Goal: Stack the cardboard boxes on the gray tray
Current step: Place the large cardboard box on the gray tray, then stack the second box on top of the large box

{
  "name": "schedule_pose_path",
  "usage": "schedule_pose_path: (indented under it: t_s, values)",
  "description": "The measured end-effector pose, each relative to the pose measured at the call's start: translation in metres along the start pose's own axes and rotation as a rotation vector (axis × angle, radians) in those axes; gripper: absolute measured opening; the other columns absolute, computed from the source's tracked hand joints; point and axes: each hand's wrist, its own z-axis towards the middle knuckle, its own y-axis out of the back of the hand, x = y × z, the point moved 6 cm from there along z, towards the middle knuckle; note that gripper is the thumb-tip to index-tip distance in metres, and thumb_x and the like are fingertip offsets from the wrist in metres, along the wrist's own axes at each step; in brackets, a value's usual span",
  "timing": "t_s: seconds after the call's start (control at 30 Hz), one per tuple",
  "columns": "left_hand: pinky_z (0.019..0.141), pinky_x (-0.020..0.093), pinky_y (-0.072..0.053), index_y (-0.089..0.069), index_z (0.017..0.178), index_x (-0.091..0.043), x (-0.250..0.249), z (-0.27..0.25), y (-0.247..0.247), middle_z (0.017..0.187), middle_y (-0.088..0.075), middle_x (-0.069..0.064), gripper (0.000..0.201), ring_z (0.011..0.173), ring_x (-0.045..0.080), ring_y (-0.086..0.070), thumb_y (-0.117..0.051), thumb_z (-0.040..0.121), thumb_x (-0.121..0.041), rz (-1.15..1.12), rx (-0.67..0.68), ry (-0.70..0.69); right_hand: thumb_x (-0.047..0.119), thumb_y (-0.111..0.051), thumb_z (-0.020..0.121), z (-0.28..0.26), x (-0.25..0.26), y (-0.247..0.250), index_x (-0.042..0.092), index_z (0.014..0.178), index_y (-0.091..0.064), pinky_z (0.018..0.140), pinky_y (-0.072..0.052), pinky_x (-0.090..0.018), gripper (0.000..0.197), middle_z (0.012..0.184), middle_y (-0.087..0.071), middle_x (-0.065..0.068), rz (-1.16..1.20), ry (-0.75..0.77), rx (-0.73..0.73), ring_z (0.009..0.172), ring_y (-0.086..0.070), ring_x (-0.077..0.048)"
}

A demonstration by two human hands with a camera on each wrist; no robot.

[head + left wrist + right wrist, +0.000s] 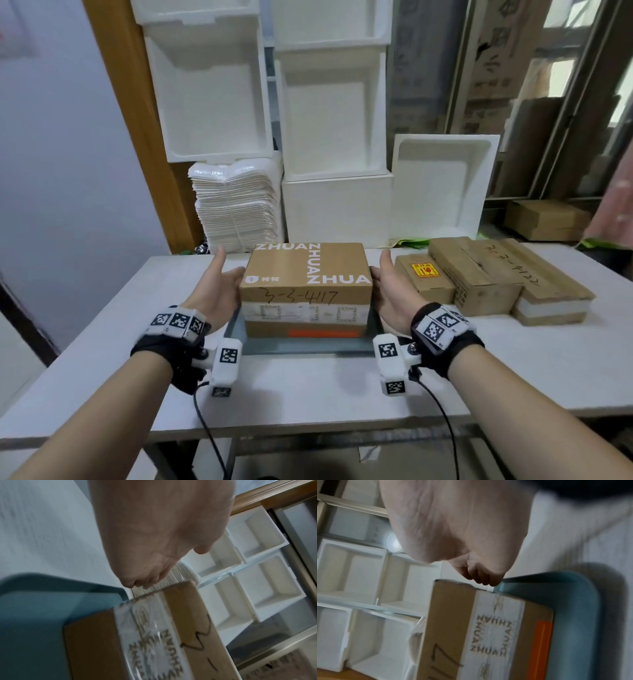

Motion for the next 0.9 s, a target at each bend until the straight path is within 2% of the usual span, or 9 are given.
schedule_pose_path:
  t_s: [0.07,0.13,0.53,0.6,0.67,0.7,0.77,0.83,0.9]
  values:
    - [0.090,0.047,-0.044,-0.053,0.134,-0.016,0.001,-0.004,-0.014,0.127,-0.064,0.015,0.090,0.119,0.032,-0.057,-0.019,0.083,-0.081,-0.016,0.029,0.003,0.073,-0.019,0.091,0.003,-0.003,-0.004,0.018,0.122,-0.066,0.096,-0.051,-0.036,0.079,0.116,-0.074,-0.007,0.011,0.022,0.014,0.109,-0.068,-0.018]
    - [0.088,0.046,-0.045,-0.053,0.134,-0.017,0.003,-0.007,-0.020,0.123,-0.066,0.015,0.088,0.117,0.033,-0.059,-0.020,0.083,-0.081,-0.030,0.030,0.001,0.073,-0.021,0.092,0.000,-0.003,-0.008,0.021,0.120,-0.068,0.108,-0.043,-0.041,0.075,0.115,-0.075,-0.004,0.030,0.026,0.013,0.113,-0.066,-0.019]
    - [0.091,0.046,-0.045,-0.053,0.134,-0.013,0.006,-0.026,-0.028,0.123,-0.066,0.016,0.092,0.118,0.033,-0.058,-0.018,0.083,-0.080,0.006,0.022,0.001,0.072,-0.023,0.092,-0.006,-0.012,-0.010,0.027,0.112,-0.067,0.109,-0.042,-0.042,0.066,0.116,-0.073,-0.002,-0.021,0.058,-0.024,0.113,-0.065,-0.019]
    - [0.093,0.046,-0.043,-0.046,0.141,-0.011,0.002,-0.032,-0.031,0.130,-0.062,0.016,0.094,0.123,0.032,-0.055,-0.017,0.084,-0.080,0.033,0.013,0.002,0.073,-0.022,0.091,-0.006,-0.013,-0.008,0.027,0.111,-0.068,0.111,-0.040,-0.042,0.068,0.116,-0.073,-0.001,-0.037,0.063,-0.021,0.114,-0.064,-0.018]
    - [0.109,0.045,-0.031,-0.028,0.151,-0.010,-0.011,-0.035,-0.026,0.148,-0.043,0.014,0.097,0.138,0.029,-0.039,-0.015,0.084,-0.079,0.059,-0.030,-0.025,0.074,-0.020,0.091,-0.010,-0.007,-0.006,0.019,0.113,-0.066,0.115,-0.033,-0.037,0.075,0.125,-0.068,0.002,-0.065,0.054,-0.028,0.121,-0.058,-0.016]
    - [0.117,0.043,-0.019,-0.018,0.154,-0.010,-0.020,-0.037,-0.023,0.156,-0.028,0.010,0.099,0.145,0.026,-0.025,-0.014,0.084,-0.080,0.066,-0.062,-0.048,0.073,-0.018,0.092,-0.015,-0.003,-0.003,0.027,0.124,-0.060,0.115,-0.028,-0.032,0.071,0.134,-0.061,0.005,-0.083,0.052,-0.032,0.127,-0.052,-0.013]
    - [0.121,0.039,-0.003,-0.006,0.154,-0.011,-0.043,-0.041,-0.020,0.162,-0.006,0.007,0.102,0.149,0.021,-0.004,-0.013,0.082,-0.082,0.064,-0.085,-0.110,0.074,-0.016,0.091,-0.023,0.008,0.008,0.015,0.151,-0.032,0.118,-0.020,-0.029,0.086,0.154,-0.038,0.005,-0.099,0.052,-0.048,0.143,-0.033,-0.013]
    - [0.120,0.038,-0.001,-0.003,0.154,-0.010,-0.066,-0.044,-0.019,0.162,-0.002,0.006,0.103,0.150,0.020,-0.001,-0.015,0.082,-0.082,0.031,-0.078,-0.168,0.079,-0.018,0.086,-0.022,0.017,0.016,0.015,0.157,-0.009,0.123,-0.013,-0.033,0.096,0.165,-0.014,0.001,-0.076,0.078,-0.062,0.152,-0.015,-0.015]
    - [0.121,0.039,-0.001,-0.002,0.154,-0.010,-0.083,-0.048,-0.030,0.162,-0.001,0.007,0.103,0.150,0.020,-0.001,-0.017,0.082,-0.082,-0.004,-0.044,-0.196,0.079,-0.017,0.086,-0.025,0.025,0.029,0.015,0.158,-0.003,0.124,-0.011,-0.035,0.097,0.166,-0.006,-0.002,-0.047,0.105,-0.082,0.153,-0.010,-0.016]
